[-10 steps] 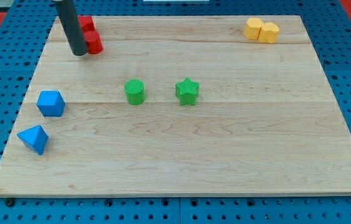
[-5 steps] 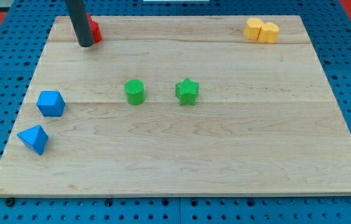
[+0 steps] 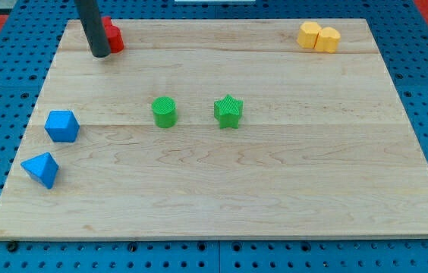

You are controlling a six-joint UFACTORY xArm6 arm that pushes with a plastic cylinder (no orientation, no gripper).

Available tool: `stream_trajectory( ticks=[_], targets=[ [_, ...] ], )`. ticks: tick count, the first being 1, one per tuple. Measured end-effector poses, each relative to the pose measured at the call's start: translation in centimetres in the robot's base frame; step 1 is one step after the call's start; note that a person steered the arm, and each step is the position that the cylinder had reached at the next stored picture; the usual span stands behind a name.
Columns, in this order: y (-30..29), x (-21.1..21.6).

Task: Place the red circle to the bottom right side of the red star

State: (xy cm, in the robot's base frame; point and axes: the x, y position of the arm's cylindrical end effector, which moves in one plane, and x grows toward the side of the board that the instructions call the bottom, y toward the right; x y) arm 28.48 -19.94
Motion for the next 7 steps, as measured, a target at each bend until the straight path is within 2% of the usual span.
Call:
stream_trajectory(
  ticks=[1, 6, 7],
  targets=[
    [2.6, 1.9],
    [4.0, 1.9],
    [5.8, 2.5]
  ],
)
